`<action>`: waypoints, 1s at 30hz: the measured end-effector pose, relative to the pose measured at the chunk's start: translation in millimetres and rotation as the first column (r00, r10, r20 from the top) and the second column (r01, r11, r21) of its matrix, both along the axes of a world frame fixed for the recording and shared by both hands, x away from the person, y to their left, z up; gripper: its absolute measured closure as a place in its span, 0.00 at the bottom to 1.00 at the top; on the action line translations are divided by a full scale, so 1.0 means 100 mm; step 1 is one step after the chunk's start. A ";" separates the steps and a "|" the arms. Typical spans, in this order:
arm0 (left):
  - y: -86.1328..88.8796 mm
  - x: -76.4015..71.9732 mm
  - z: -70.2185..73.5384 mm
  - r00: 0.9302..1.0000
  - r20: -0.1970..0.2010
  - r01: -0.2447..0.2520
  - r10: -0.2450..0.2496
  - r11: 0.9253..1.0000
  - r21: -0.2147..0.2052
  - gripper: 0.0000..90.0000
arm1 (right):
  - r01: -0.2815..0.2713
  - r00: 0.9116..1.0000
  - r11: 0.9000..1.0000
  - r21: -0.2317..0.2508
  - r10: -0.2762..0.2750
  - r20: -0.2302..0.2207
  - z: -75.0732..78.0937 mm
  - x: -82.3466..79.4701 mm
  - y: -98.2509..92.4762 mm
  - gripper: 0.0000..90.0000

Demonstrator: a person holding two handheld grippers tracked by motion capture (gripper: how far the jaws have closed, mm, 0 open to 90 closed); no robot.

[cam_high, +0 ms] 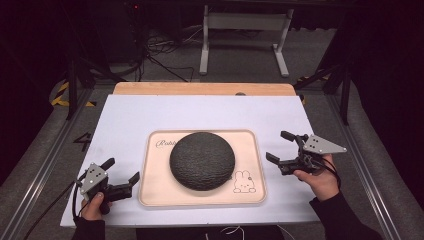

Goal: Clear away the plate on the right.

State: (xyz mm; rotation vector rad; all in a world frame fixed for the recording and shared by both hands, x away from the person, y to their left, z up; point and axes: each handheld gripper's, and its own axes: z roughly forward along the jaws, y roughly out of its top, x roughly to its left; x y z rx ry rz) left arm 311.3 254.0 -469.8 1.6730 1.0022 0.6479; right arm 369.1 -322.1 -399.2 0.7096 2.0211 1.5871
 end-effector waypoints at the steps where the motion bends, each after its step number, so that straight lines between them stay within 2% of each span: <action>1: 0.00 0.00 0.00 1.000 0.000 0.000 0.000 1.000 0.000 0.00 | 0.007 1.000 1.000 0.001 -0.007 -0.004 -0.01 0.01 -0.02 0.06; 6: 0.00 0.00 0.00 1.000 0.001 0.001 -0.001 1.000 -0.001 0.00 | 0.035 0.999 0.999 0.014 -0.035 -0.023 -0.09 0.04 -0.12 0.06; 13: 0.00 0.00 0.00 1.000 -0.001 0.003 -0.003 1.000 0.001 0.00 | 0.082 0.994 0.997 -0.014 -0.083 -0.072 -0.33 0.07 -0.30 0.02; 20: 0.00 0.00 0.00 1.000 -0.003 0.002 -0.002 1.000 0.001 0.00 | 0.107 0.990 0.994 -0.040 -0.110 -0.091 -0.48 0.06 -0.42 0.02; 22: 0.00 0.00 0.00 1.000 -0.005 0.001 -0.001 1.000 0.000 0.00 | 0.117 0.987 0.991 -0.058 -0.122 -0.100 -0.51 0.06 -0.43 0.02; 30: 0.00 0.00 0.00 1.000 -0.003 -0.001 0.001 1.000 0.002 0.00 | 0.124 0.985 0.991 -0.046 -0.129 -0.118 -0.52 0.08 -0.44 0.02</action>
